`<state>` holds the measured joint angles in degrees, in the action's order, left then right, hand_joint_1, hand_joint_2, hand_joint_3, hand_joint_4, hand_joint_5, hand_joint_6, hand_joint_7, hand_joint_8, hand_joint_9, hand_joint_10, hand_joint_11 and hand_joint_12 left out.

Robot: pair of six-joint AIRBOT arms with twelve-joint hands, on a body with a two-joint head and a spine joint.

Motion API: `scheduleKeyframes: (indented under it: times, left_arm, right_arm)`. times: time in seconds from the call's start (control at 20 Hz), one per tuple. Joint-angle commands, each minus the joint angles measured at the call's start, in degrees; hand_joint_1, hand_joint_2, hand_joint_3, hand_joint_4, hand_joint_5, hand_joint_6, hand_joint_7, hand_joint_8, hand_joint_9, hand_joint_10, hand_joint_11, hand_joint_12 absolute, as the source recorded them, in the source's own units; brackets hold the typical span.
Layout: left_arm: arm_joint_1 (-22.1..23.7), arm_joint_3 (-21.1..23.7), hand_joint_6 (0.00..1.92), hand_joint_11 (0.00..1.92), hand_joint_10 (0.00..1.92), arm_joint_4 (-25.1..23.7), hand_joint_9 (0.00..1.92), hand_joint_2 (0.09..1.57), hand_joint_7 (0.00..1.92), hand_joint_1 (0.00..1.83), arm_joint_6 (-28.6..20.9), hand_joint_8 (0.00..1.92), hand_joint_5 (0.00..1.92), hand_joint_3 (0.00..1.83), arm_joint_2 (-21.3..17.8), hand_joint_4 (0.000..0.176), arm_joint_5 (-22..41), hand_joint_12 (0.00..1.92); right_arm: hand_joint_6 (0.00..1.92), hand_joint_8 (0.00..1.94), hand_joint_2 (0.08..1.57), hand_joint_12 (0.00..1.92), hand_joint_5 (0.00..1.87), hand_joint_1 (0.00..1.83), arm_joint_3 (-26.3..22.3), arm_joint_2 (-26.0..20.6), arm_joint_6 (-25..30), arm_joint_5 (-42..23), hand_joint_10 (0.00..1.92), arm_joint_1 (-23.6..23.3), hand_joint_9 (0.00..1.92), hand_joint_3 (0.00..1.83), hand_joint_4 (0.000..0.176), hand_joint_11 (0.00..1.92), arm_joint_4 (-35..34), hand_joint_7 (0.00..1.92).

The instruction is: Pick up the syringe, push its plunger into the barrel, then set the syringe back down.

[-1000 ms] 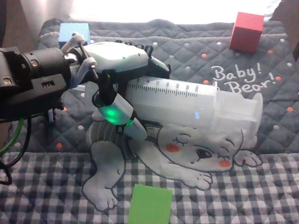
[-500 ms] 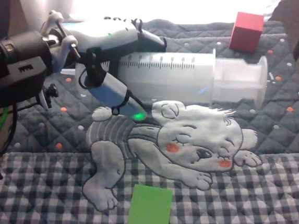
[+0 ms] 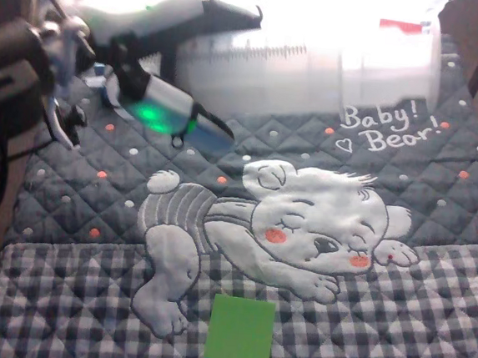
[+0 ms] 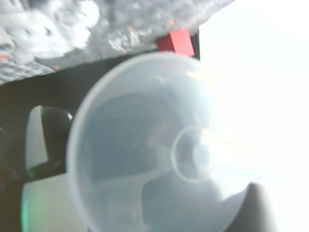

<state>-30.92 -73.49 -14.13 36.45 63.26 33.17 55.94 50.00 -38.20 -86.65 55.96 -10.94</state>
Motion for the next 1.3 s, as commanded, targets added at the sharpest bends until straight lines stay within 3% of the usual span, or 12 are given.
scheduleKeyframes:
  times: [0.0, 0.05, 0.15, 0.2, 0.25, 0.3, 0.85, 1.25]
  left_arm:
    - [1.5, 0.4, 1.92, 1.64, 1.92, 2.8, 1.62, 1.09, 1.49, 1.69, -0.6, 1.92, 1.28, 0.00, -0.7, 0.000, 10.2, 1.92]
    - [1.9, 0.7, 1.92, 1.69, 1.92, 3.0, 1.67, 1.08, 1.54, 1.72, -0.6, 1.92, 1.29, 0.00, -1.3, 0.000, 11.0, 1.92]
    - [2.0, 0.8, 1.92, 1.71, 1.92, 3.4, 1.69, 1.10, 1.57, 1.72, -0.6, 1.92, 1.32, 0.00, -1.6, 0.000, 12.0, 1.92]
    - [2.0, 0.8, 1.92, 1.73, 1.92, 3.7, 1.70, 1.10, 1.59, 1.70, -0.6, 1.92, 1.36, 0.00, -1.8, 0.045, 12.6, 1.92]
    - [2.0, 1.0, 1.92, 1.74, 1.92, 4.0, 1.71, 1.10, 1.60, 1.70, -0.6, 1.92, 1.38, 0.00, -2.0, 0.150, 13.1, 1.92]
    - [2.1, 1.0, 1.92, 1.74, 1.92, 4.0, 1.71, 1.10, 1.60, 1.72, -0.6, 1.92, 1.37, 0.00, -2.0, 0.171, 13.2, 1.92]
    - [2.3, 1.0, 1.92, 1.74, 1.92, 3.1, 1.70, 1.08, 1.60, 1.74, -0.6, 1.92, 1.40, 0.00, -1.8, 0.176, 11.5, 1.92]
    - [2.5, 0.7, 1.92, 1.72, 1.92, 2.9, 1.68, 1.08, 1.58, 1.71, -0.6, 1.92, 1.36, 0.00, -1.3, 0.176, 11.4, 1.92]
  right_arm:
    - [0.00, 0.00, 0.89, 0.33, 0.14, 0.09, 0.2, 0.2, 0.5, -6.9, 0.00, -0.6, 0.11, 0.00, 0.000, 0.00, -0.5, 0.13]
    - [0.01, 0.00, 0.95, 0.05, 0.01, 0.06, 0.4, 0.8, 0.6, -6.9, 0.00, -0.6, 0.00, 0.01, 0.000, 0.00, -0.5, 0.00]
    - [0.00, 0.00, 0.97, 0.04, 0.00, 0.01, 0.6, 1.4, 0.9, -6.9, 0.00, -0.6, 0.00, 0.01, 0.000, 0.01, -0.5, 0.00]
    - [0.00, 0.00, 0.98, 0.01, 0.00, 0.00, 0.7, 1.8, 1.1, -6.9, 0.00, -0.6, 0.00, 0.01, 0.000, 0.00, -0.5, 0.00]
    - [0.00, 0.00, 0.95, 0.00, 0.00, 0.00, 0.8, 2.0, 1.2, -6.9, 0.00, -0.6, 0.00, 0.00, 0.000, 0.00, -0.4, 0.00]
    - [0.00, 0.00, 0.95, 0.00, 0.00, 0.00, 0.8, 2.2, 1.2, -6.9, 0.00, -0.6, 0.00, 0.00, 0.000, 0.00, -0.4, 0.00]
    - [0.00, 0.00, 1.06, 0.00, 0.00, 0.03, 1.4, 4.9, 1.7, -4.9, 0.00, -3.1, 0.00, 0.01, 0.000, 0.00, 2.4, 0.00]
    - [0.00, 0.00, 1.02, 0.00, 0.03, 0.08, 2.4, 6.8, 3.0, -2.1, 0.00, -4.5, 0.00, 0.00, 0.000, 0.00, 4.1, 0.00]
